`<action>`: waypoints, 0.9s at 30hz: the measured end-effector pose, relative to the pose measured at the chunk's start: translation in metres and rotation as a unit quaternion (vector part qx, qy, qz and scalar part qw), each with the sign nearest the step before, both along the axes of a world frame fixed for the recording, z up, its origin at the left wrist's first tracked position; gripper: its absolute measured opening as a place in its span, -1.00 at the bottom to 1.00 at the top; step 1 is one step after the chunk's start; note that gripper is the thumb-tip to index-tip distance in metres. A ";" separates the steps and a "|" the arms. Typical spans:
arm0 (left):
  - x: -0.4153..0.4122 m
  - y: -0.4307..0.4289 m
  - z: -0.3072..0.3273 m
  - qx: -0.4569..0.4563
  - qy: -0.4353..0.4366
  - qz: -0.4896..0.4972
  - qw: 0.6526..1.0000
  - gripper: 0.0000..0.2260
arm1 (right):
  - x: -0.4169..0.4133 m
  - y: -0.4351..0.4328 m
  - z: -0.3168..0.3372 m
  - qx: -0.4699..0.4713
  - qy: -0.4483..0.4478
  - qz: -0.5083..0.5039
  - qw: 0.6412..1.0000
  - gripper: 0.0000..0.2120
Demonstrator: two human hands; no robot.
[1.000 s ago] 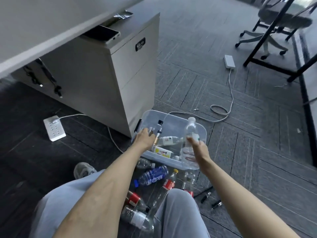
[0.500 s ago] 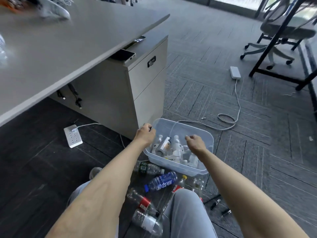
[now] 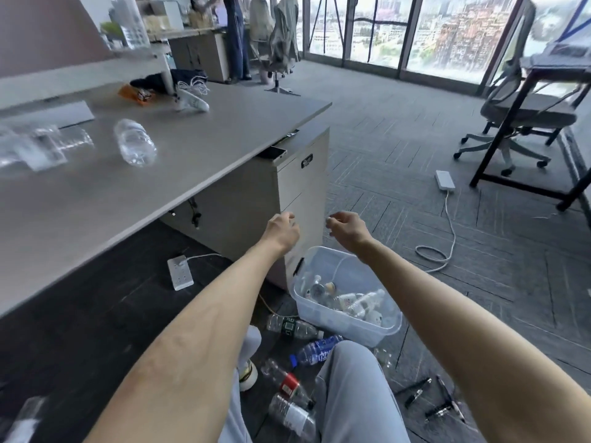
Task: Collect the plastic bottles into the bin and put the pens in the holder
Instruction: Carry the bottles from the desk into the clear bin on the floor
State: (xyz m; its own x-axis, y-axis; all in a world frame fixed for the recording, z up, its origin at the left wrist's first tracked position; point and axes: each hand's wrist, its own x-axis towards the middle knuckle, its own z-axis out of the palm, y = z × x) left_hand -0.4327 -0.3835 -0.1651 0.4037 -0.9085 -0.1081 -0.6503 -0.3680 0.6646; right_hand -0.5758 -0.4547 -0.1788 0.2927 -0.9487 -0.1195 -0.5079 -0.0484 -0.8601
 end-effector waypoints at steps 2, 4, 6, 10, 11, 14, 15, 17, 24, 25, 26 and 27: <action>0.011 0.019 0.026 -0.030 -0.021 0.016 0.999 -0.64 | 0.016 0.016 0.027 -0.026 -0.010 0.021 0.999 -0.73; 0.026 0.040 0.050 -0.056 -0.040 0.037 0.997 -0.65 | 0.035 0.030 0.052 -0.050 -0.024 0.037 0.998 -0.73; 0.043 0.065 0.074 -0.075 -0.066 0.062 0.993 -0.64 | 0.056 0.046 0.076 -0.071 -0.037 0.054 0.995 -0.74; 0.092 0.121 0.116 -0.099 -0.116 0.113 0.982 -0.68 | 0.110 0.081 0.112 -0.110 -0.070 0.093 0.987 -0.76; 0.106 0.134 0.126 -0.100 -0.125 0.126 0.979 -0.68 | 0.125 0.091 0.120 -0.117 -0.072 0.107 0.985 -0.76; 0.152 0.174 0.155 -0.106 -0.150 0.170 0.968 -0.69 | 0.171 0.123 0.140 -0.135 -0.065 0.167 0.975 -0.76; 0.166 0.186 0.162 -0.116 -0.150 0.187 0.964 -0.70 | 0.186 0.135 0.146 -0.140 -0.062 0.189 0.970 -0.76; 0.194 0.210 0.170 -0.134 -0.143 0.223 0.955 -0.70 | 0.214 0.156 0.157 -0.155 -0.047 0.227 0.960 -0.75; 0.273 0.283 0.160 -0.156 -0.108 0.305 0.933 -0.70 | 0.317 0.211 0.172 -0.156 -0.039 0.314 0.936 -0.75; 0.285 0.289 0.158 -0.159 -0.112 0.312 0.930 -0.70 | 0.331 0.217 0.172 -0.157 -0.036 0.322 0.933 -0.71; 0.295 0.295 0.156 -0.161 -0.116 0.317 0.927 -0.71 | 0.345 0.223 0.170 -0.160 -0.036 0.330 0.930 -0.70; 0.304 0.299 0.155 -0.161 -0.119 0.322 0.925 -0.71 | 0.359 0.228 0.168 -0.161 -0.037 0.339 0.926 -0.69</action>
State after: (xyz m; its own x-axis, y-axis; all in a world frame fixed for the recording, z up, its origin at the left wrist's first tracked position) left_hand -0.1283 -0.0841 -0.0104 0.8500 -0.4415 0.2875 -0.5071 -0.5374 0.6739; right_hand -0.2172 -0.2264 -0.0109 0.8301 -0.5272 0.1818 -0.2076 -0.5948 -0.7766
